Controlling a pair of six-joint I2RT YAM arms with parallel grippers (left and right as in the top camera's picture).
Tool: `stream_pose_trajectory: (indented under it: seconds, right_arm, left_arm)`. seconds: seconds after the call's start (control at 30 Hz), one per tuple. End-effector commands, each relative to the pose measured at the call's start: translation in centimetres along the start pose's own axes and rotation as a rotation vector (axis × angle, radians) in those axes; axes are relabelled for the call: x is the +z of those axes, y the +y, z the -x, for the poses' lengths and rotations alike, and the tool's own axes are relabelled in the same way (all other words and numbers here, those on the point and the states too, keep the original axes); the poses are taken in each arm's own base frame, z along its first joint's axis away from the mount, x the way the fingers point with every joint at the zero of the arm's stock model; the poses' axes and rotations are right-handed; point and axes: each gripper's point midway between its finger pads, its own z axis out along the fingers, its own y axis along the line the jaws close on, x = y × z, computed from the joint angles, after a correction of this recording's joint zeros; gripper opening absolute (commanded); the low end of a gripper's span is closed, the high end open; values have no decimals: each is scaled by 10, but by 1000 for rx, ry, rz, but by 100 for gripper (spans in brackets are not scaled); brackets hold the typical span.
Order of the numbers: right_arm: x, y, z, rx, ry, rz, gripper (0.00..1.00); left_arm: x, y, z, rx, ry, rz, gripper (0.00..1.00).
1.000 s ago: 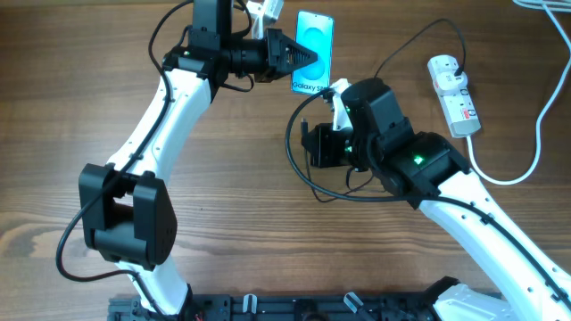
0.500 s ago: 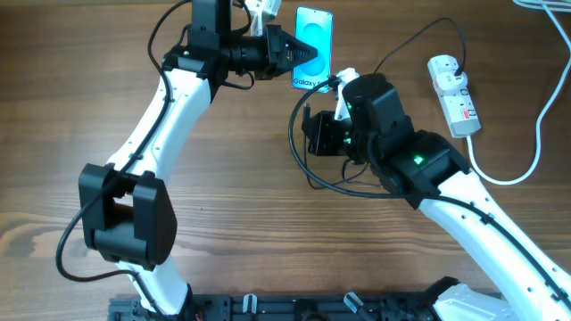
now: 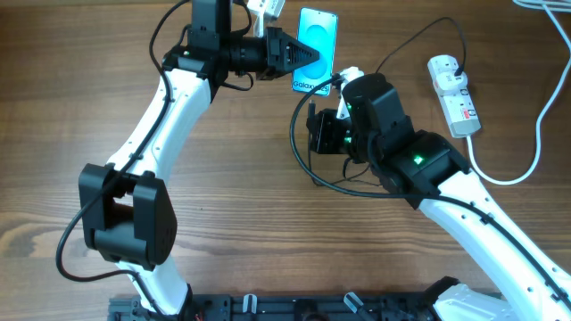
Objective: Plug charger to phone and switch on socket
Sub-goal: 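Raise the USB-C plug with the right gripper toward the phone's bottom port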
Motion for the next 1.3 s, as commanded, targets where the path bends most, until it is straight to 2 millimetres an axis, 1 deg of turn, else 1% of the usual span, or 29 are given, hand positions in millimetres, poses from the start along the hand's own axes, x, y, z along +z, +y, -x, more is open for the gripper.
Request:
stream_pose_trajectory:
  seconds: [0.0, 0.23, 0.4, 0.8, 1.1, 1.27]
  right_arm:
    - [3, -2, 3, -3, -9, -14, 4]
    - [10, -4, 2, -2, 0, -21, 4]
    - [11, 0, 5, -4, -10, 0, 4]
    - [11, 0, 8, -18, -22, -3, 4]
    - [11, -4, 8, -34, -26, -25, 4]
    - [10, -8, 7, -35, -26, -48, 4]
  left_arm:
    - [-5, -26, 0, 66, 9, -51, 4]
    - [-5, -26, 1, 57, 8, -52, 4]
    - [-5, -27, 0, 61, 10, -52, 4]
    - [-4, -27, -1, 79, 13, -52, 4]
    - [4, -30, -7, 113, 31, -58, 4]
    - [4, -30, -7, 113, 31, -58, 4]
